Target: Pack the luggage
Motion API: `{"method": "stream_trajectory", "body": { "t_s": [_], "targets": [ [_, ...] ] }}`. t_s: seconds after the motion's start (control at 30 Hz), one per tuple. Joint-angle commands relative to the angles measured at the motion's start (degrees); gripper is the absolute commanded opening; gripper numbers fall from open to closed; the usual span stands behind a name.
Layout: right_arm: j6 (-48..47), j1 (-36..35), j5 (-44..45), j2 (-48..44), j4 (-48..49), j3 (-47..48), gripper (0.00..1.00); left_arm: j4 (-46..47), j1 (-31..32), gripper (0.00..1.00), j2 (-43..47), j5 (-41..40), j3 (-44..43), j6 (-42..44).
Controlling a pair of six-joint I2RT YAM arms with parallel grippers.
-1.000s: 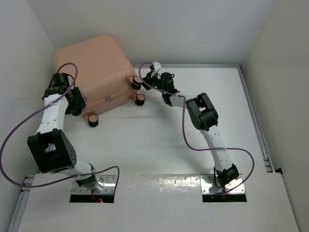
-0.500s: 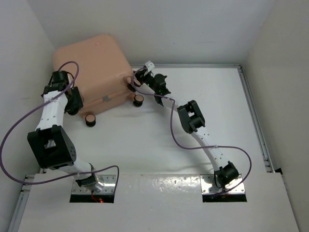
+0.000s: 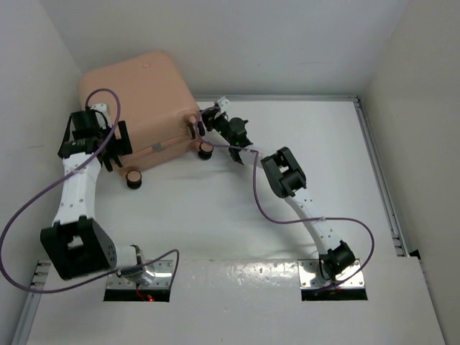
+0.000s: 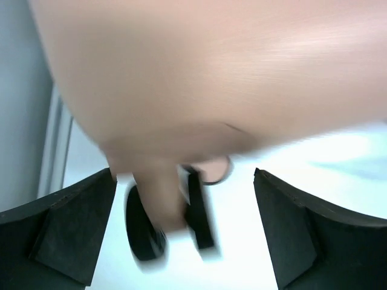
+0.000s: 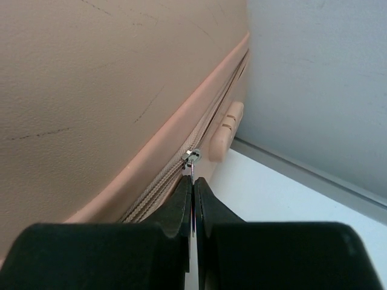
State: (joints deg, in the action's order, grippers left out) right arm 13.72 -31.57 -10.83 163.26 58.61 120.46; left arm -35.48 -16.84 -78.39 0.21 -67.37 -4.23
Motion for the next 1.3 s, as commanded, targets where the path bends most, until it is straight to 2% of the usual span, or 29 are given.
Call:
{"method": "stream_trajectory", "body": {
  "t_s": [0.0,0.13,0.27,0.4,0.53,0.6,0.7,0.77,0.9,1.03,1.07,1.13,1.17,1.27],
  "targets": [
    [3.1,-3.7,-4.5,-4.8,3.5,-2.9,0.0,3.9,2.8,1.0,9.9,4.7,-5.0,1.4],
    [5.6,-6.3,-6.2,-8.0,6.9,-8.8,0.0,-1.3,6.0,1.0,12.3,6.5,-6.9,0.7],
    [7.4,-9.4,-6.8,-14.1,11.7,-18.0,0.0,-4.2,13.5,1.0,13.2,6.2,-6.9,-4.0],
    [9.0,-10.1,-5.8,-20.1,14.9,-28.7,0.0,-5.6,20.1,1.0,7.4,2.9,-8.1,-8.8],
    [10.3,-9.3,-4.8,-24.7,16.9,-35.7,0.0,-7.1,26.8,1.0,1.3,2.3,-11.5,-12.4],
    [10.3,-8.7,-5.2,-26.6,17.8,-39.3,0.0,-8.7,31.1,1.0,-1.1,-0.5,-12.9,-13.7],
    [10.5,-8.1,-4.6,-27.7,17.7,-41.4,0.0,-9.4,32.7,1.0,-1.9,-4.8,-10.7,-14.2],
    [11.0,-7.4,-3.9,-28.0,17.5,-42.4,0.0,-9.4,33.5,0.95,-1.9,-8.4,-7.2,-14.7],
    [11.8,-6.3,-2.1,-28.7,17.3,-43.4,0.0,-7.9,34.1,0.75,-3.7,-10.4,-4.8,-15.4],
    [11.8,-5.1,-2.2,-29.1,17.4,-44.9,0.0,-6.5,33.6,0.68,-8.4,-15.0,-6.9,-15.4],
    [11.8,-4.8,-2.4,-29.1,17.2,-45.1,0.0,-6.5,33.1,0.6,-11.3,-15.0,-9.0,-14.7],
    [11.8,-4.4,-2.5,-29.1,17.0,-45.1,0.0,-6.0,33.1,0.52,-13.8,-12.8,-11.6,-14.7],
    [11.7,-4.2,-2.7,-29.1,17.0,-45.0,0.0,-5.2,33.1,0.39,-14.9,-11.8,-14.1,-13.4],
    [11.3,-3.7,-2.7,-28.4,16.7,-44.6,0.0,-3.4,36.6,0.26,-18.1,-10.3,-17.2,-10.7]
  ]
}}
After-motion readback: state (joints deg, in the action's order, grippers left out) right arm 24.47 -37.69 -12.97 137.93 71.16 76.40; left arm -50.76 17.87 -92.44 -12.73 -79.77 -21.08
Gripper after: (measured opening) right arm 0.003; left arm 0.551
